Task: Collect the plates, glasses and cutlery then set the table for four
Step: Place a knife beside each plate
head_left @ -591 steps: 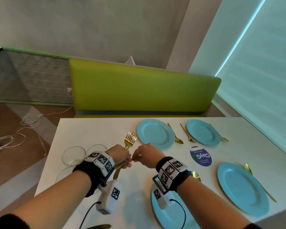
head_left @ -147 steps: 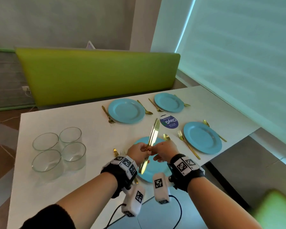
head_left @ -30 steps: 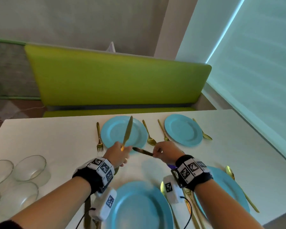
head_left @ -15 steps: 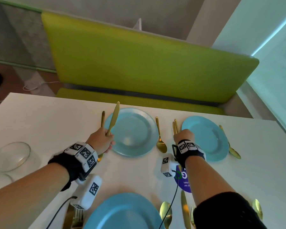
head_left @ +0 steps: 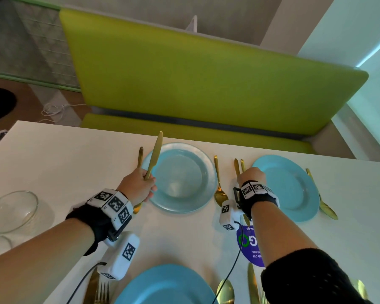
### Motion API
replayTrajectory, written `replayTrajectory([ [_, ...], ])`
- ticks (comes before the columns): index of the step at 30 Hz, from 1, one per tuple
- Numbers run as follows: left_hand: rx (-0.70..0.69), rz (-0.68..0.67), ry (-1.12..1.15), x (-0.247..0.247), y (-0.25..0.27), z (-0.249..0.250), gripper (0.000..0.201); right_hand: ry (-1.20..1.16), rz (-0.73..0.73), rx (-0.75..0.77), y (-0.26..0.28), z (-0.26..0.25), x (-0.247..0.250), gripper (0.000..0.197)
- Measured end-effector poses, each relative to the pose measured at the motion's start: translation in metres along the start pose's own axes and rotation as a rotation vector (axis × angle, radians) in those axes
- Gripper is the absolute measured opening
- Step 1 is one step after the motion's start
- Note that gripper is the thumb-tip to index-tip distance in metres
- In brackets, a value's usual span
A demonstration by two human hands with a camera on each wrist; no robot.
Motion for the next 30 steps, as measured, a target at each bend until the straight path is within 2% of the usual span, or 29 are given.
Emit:
replayTrajectory([
  [18,0.019,-0.017,-0.003,-0.006,0.008,0.0,0.011,0.018,0.043,0.021,0.0,0.001,0.002,0.021],
  [22,0.022,-0.014,0.007,-0.005,0.013,-0.001,0.004,0.038,0.073,0.052,0.008,-0.005,0.007,0.021],
  [25,0.011,0.019,-0.018,0.0,0.017,-0.001,0.004,0.041,0.104,0.153,0.028,-0.027,0.019,0.024],
  [28,-0.02,0.019,-0.103,0.004,0.02,-0.003,0.014,0.095,0.085,0.399,0.067,-0.058,0.03,0.027],
  [30,-0.049,-0.027,-0.148,0.004,0.025,-0.003,0.022,0.082,0.048,0.553,0.104,-0.074,0.035,0.027],
])
Point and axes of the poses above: each hand's wrist, its own y-axis away from the middle knuckle, its own x-axis out of the back of the hand, z = x × y, the point moved 6 cm from there along -y, towards the middle knuckle, and after that the axes turned 11 degrees about z, right-handed, at the moved point
